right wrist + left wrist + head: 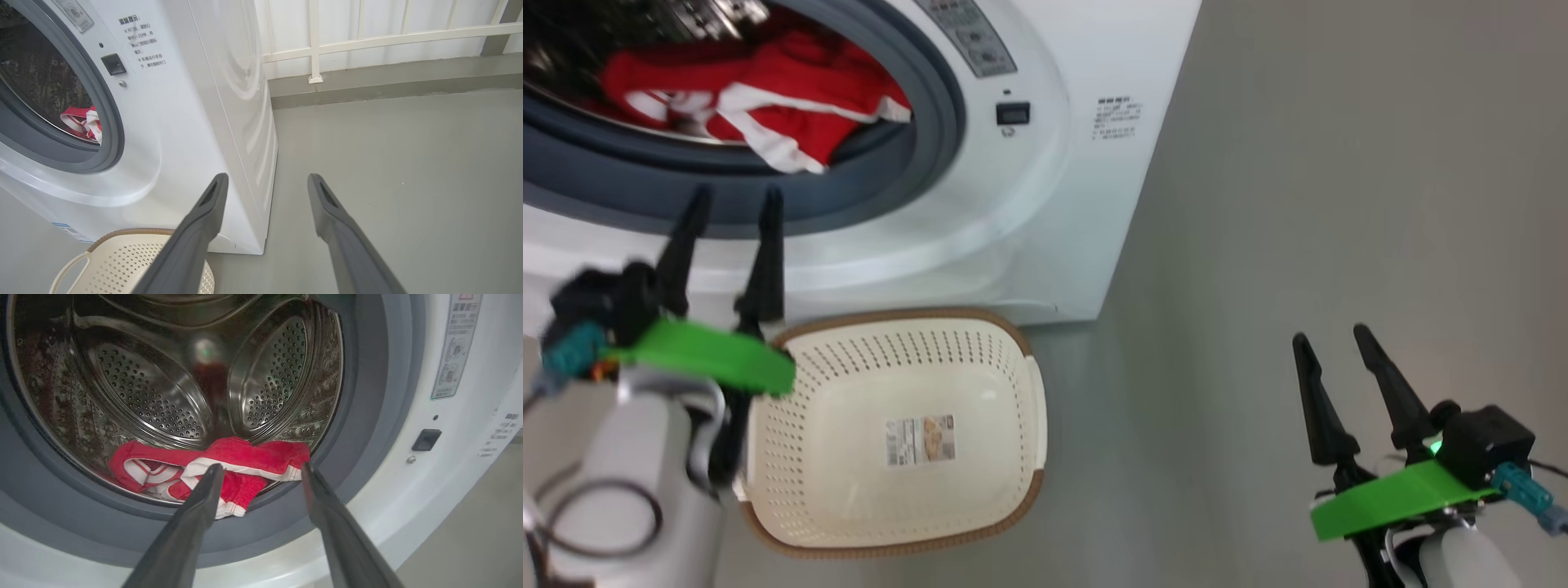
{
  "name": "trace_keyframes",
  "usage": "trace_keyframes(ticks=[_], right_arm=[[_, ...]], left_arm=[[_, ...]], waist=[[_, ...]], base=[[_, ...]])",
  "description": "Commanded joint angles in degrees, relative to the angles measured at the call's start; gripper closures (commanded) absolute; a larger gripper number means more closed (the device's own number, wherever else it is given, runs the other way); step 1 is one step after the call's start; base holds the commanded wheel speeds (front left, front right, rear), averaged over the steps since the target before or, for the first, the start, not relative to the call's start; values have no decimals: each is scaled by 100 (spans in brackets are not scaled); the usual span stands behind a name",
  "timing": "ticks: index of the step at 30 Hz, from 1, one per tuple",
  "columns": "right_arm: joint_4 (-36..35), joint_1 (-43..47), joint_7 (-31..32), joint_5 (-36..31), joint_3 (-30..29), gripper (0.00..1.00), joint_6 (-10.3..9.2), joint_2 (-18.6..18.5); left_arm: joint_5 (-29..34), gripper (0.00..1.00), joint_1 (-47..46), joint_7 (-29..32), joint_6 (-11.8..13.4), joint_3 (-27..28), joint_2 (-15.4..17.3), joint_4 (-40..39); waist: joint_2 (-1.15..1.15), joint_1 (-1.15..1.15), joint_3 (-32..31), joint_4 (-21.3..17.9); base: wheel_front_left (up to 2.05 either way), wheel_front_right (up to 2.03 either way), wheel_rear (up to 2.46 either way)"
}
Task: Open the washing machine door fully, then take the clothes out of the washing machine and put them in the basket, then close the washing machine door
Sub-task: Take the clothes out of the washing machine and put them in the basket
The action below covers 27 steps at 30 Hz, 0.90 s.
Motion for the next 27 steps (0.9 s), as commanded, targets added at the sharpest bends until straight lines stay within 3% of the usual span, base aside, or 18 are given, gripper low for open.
trace_keyframes(ticks=[1,13,27], right_arm=[[-162,-181,-54,138,175,0,43,-47],[-302,-670,-54,260,290,0,43,-47],[-456,-961,-54,341,394,0,43,-47]], left_arm=[[8,0,-366,-29,9,113,288,78],[-311,0,-2469,-29,9,-268,712,1971],[-269,0,-3837,-29,9,-230,1051,3053]], waist=[[0,0,424,-149],[0,0,1328,-410],[0,0,1910,-577]], base=[[0,0,0],[0,0,0],[0,0,0]])
